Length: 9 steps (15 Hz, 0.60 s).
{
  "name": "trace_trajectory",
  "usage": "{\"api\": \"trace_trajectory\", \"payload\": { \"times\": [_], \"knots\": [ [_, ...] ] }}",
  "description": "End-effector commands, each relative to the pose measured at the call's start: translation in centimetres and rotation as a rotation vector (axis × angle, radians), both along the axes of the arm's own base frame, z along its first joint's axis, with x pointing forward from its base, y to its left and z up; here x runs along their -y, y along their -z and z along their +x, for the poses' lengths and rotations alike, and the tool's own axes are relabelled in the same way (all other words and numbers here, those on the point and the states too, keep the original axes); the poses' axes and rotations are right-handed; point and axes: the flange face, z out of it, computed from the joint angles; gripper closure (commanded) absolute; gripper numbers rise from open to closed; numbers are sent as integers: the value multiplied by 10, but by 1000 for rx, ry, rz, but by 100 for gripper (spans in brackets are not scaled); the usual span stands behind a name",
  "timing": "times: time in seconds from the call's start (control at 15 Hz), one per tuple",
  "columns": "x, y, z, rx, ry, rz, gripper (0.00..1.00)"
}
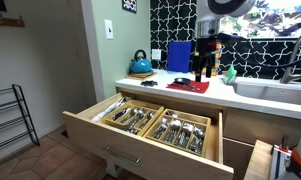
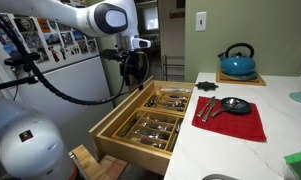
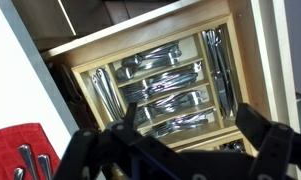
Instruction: Put the spoon into the drawer
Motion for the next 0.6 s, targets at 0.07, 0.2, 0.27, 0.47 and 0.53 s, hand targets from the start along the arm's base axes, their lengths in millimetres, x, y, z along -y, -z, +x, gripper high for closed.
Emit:
{"api": "trace_trajectory", "payload": {
  "times": [0.07, 0.2, 0.27, 0.47, 0.53],
  "knots": [
    [0, -1, 0, -1, 0, 0, 0],
    [8, -2, 7, 0, 12, 16, 0],
    [16, -5, 11, 7, 17, 24, 0],
    [47, -19, 27, 40, 46, 30, 0],
    [58, -23, 34, 68, 59, 25, 0]
  ]
}}
